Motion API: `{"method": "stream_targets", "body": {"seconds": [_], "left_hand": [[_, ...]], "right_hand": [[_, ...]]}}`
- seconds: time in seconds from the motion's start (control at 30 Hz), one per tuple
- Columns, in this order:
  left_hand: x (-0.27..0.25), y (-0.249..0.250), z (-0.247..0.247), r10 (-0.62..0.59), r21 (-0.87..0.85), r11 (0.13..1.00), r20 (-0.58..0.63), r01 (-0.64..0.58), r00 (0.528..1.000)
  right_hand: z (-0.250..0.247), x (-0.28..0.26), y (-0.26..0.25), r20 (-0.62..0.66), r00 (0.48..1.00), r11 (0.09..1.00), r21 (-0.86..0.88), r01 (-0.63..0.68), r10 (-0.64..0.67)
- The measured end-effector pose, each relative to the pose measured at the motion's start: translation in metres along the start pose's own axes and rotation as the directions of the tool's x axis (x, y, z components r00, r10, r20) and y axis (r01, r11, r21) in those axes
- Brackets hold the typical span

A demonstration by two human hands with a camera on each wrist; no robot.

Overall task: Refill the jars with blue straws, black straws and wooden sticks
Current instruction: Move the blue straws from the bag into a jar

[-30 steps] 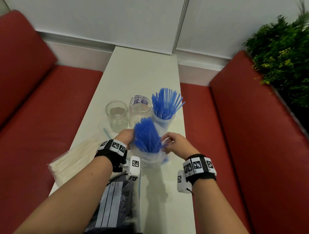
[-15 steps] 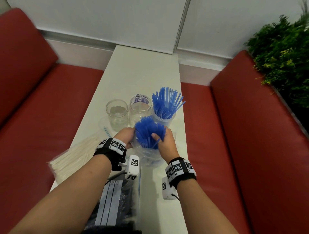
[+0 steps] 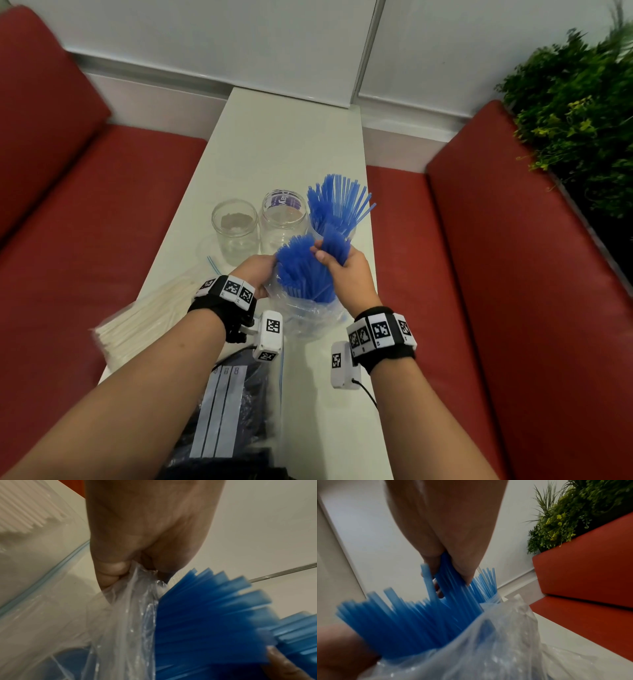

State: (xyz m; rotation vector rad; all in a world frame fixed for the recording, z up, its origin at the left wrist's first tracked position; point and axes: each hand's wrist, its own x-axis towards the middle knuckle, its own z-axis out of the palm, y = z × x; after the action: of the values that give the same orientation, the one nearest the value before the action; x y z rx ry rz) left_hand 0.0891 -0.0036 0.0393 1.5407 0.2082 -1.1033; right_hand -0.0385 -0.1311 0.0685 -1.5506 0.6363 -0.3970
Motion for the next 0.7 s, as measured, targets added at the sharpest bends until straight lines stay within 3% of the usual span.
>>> {"method": "stream_targets", "body": {"seconds": [0.2,0.33,0.4,0.53,0.6,0.7], "left_hand": [[-0.001,0.001,-0.002,0.001,0.067,0.998,-0.038,0.001,0.999],[-0.002,0.003,-0.005,-0.002,0.075,0.997,-0.022,0.004,1.0],[-0.002,0.004,-0.006,0.009,0.1,0.995,-0.014,-0.008,1.0],[0.001,0.005,-0.006,0.032,0.199,0.979,0.003,-0.032,0.999],[0.004,0.006,-0.006,0.013,0.197,0.98,-0.01,-0.01,1.0],[0.004,0.009,-0.004,-0.022,0.169,0.985,-0.05,0.03,0.999]], "right_hand": [[-0.004,-0.006,-0.018,0.015,0.997,0.995,-0.072,0.071,-0.07],[-0.02,0.006,-0.08,0.04,0.981,0.982,-0.018,0.19,-0.19],[-0.031,0.014,-0.121,0.024,0.949,0.95,0.023,0.312,-0.313],[-0.051,0.03,-0.19,-0.084,0.834,0.82,0.149,0.552,-0.546],[-0.054,0.044,-0.202,-0.148,0.793,0.779,0.151,0.609,-0.591],[-0.047,0.077,-0.186,-0.234,0.8,0.809,0.08,0.583,-0.553]]}}
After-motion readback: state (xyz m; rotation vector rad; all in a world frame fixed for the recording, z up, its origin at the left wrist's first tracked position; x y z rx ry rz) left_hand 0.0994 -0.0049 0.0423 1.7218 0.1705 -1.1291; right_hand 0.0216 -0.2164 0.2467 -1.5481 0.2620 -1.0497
